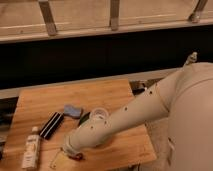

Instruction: Place the pepper in the ceramic cup

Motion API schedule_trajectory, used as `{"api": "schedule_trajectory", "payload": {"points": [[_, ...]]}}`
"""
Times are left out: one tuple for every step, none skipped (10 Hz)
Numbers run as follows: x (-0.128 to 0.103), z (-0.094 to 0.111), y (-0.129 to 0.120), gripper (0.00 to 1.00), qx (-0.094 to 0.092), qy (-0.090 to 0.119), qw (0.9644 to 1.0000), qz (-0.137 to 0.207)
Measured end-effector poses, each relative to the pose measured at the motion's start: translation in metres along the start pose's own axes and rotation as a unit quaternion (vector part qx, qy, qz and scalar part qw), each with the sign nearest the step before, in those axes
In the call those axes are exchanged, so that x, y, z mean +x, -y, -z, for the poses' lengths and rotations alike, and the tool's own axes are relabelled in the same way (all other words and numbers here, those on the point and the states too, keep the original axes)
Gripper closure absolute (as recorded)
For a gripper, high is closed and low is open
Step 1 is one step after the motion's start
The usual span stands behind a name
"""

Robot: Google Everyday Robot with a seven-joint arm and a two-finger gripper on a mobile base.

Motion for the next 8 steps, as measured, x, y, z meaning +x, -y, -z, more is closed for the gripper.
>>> {"api": "schedule_trajectory", "payload": {"points": [[0.000,0.000,0.000,0.20,0.000,0.000,1.0000,0.000],[0.000,0.000,0.000,0.20,0.000,0.000,1.0000,0.000],[0.000,0.000,0.000,0.20,0.000,0.000,1.0000,0.000],[0.000,0.000,0.000,0.20,-0.001,-0.002,1.0000,0.001],[0.000,-0.003,0.001,0.20,-0.006,-0.009,0.9999,-0.001],[0.003,-0.010,0.001,0.20,-0.014,-0.017,0.9998,-0.002],[0.005,-0.014,0.000,0.20,-0.018,-0.022,0.9996,-0.001],[0.007,-0.016,0.001,0.20,-0.019,-0.027,0.9995,-0.002]]}}
